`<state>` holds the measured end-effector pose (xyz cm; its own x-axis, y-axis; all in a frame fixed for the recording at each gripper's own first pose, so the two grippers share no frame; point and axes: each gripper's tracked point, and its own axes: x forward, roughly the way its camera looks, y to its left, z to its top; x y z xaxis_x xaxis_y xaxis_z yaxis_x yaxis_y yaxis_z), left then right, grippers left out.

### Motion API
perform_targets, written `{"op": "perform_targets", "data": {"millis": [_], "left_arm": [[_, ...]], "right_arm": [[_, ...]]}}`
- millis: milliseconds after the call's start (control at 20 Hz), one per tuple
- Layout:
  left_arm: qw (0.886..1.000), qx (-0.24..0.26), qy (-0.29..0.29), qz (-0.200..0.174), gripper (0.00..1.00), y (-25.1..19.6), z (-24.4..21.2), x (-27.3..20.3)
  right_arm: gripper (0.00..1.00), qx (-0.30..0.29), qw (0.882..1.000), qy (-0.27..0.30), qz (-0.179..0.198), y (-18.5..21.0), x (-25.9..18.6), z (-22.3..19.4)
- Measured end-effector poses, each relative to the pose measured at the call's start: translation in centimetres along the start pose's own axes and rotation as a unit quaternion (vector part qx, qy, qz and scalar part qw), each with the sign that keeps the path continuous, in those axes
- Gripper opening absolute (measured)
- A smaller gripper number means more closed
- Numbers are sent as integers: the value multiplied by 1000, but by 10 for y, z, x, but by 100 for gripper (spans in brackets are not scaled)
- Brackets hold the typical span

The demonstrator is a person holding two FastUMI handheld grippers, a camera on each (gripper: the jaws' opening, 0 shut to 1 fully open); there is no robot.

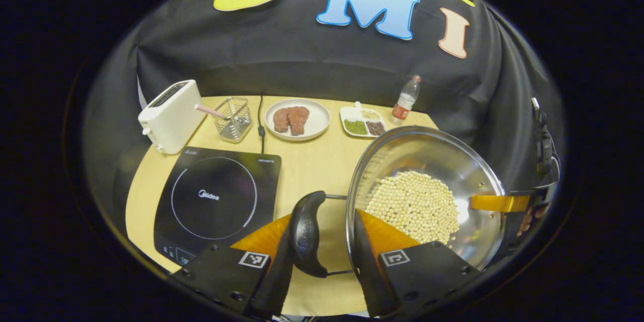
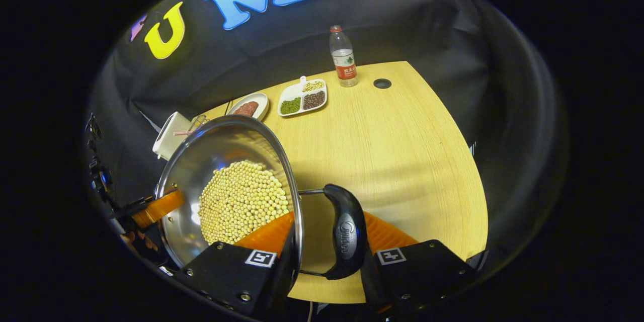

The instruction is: First push the handle of the pot to place it horizontally, then grasp the pot with both hands and set it on the induction cooktop.

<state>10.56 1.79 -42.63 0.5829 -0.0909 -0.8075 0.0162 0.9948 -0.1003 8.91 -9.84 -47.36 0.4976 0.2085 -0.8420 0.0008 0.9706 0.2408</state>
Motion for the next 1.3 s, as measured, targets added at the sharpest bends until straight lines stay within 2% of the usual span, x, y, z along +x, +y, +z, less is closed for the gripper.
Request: {"op": "perform_targets", "data": {"millis": [250, 300, 450, 500, 600, 650, 700, 750, 850, 900, 1250, 1300], "left_arm": [[1000, 4, -2, -12, 66, 19, 6, -1], [1000, 6, -3, -13, 63, 22, 8, -3], [1000, 8, -4, -11, 66, 30, 13, -13], [1000, 8, -5, -11, 63, 26, 16, -15], [1000, 6, -5, -9, 66, 30, 19, -20], [1000, 5, -4, -8, 63, 30, 19, -20], [1000, 5, -5, -7, 66, 31, 19, -21], [1000, 4, -6, -5, 63, 28, 20, -23], [1000, 2, -6, -3, 63, 23, 20, -24], [1000, 0, -6, -1, 66, 23, 19, -25], [1000, -12, -6, 6, 63, 27, 14, -28], [1000, -11, -7, 7, 66, 26, 12, -27]], "right_arm": [[58, 10, 1000, -10, -9, 7, -5, -3], [58, 10, 1000, -10, -8, 6, -6, -3], [58, 13, 1000, -6, -5, 2, -11, 0], [58, 14, 1000, -6, -4, 1, -11, 2], [58, 13, 1000, -6, -2, 1, -11, 2], [58, 11, 1000, -4, -1, 1, -11, 0], [58, 10, 1000, -4, 0, 1, -11, 2], [58, 9, 1000, -2, 1, -9, -15, 10], [58, 5, 1000, -1, 2, -9, -15, 13], [58, 3, 1000, -1, 3, -9, -13, 15], [58, -8, 1000, 1, 5, -4, -7, 15], [58, -9, 1000, 2, 6, -5, -7, 17]]}}
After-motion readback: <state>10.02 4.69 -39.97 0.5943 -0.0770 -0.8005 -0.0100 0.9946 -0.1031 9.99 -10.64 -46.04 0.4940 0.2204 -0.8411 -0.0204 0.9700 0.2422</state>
